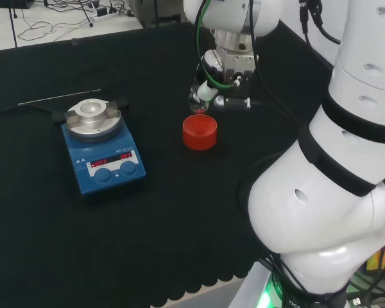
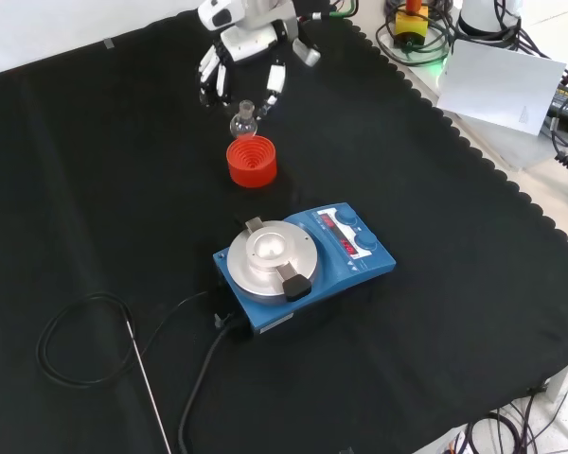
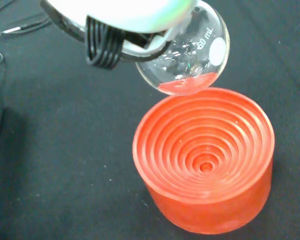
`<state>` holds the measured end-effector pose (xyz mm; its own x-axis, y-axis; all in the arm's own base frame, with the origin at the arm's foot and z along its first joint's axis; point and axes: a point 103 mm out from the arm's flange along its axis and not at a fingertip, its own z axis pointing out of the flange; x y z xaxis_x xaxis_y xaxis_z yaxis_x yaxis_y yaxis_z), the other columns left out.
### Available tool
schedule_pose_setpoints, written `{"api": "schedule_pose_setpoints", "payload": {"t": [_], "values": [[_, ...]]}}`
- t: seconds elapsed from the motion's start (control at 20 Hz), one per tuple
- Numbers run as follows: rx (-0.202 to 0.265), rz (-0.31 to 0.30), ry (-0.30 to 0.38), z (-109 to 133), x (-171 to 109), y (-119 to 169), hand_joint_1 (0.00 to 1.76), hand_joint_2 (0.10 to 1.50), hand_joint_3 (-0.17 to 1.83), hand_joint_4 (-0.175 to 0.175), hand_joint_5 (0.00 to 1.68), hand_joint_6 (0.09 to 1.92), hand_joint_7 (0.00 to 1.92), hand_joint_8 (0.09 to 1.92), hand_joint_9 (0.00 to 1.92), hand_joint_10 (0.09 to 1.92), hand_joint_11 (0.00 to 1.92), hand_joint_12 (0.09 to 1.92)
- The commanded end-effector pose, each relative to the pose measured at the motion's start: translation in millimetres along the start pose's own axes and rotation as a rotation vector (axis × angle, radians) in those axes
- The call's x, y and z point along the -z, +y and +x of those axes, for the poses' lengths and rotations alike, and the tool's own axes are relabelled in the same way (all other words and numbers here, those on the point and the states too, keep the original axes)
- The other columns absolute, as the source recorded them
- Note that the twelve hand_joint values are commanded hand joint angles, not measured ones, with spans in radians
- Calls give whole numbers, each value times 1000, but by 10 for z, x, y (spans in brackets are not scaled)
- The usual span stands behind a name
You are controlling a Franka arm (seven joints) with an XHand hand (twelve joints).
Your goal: Place the round-bottom flask on the heater.
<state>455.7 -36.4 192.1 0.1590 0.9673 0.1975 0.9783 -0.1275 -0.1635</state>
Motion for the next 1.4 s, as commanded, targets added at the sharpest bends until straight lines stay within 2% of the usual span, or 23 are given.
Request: {"api": "schedule_pose_setpoints", "payload": {"t": [0.05,0.35,0.7,0.95,1.1,1.4], "values": [[21,11,-13,155,161,-157,1140,638,718,96,1245,752,561,690,778,559,549,1269],[70,12,-27,438,252,-138,1145,624,745,76,1246,760,553,693,777,560,551,1270],[156,10,-51,945,331,-29,1145,622,748,74,1246,763,550,694,775,560,552,1271],[198,41,-17,1309,322,113,1145,621,750,73,1245,765,548,694,775,560,552,1271],[228,49,-21,1526,300,199,1145,621,751,73,1245,766,548,695,774,560,552,1271],[258,73,-20,1808,223,338,1145,620,753,71,1245,767,547,696,774,561,553,1271]]}}
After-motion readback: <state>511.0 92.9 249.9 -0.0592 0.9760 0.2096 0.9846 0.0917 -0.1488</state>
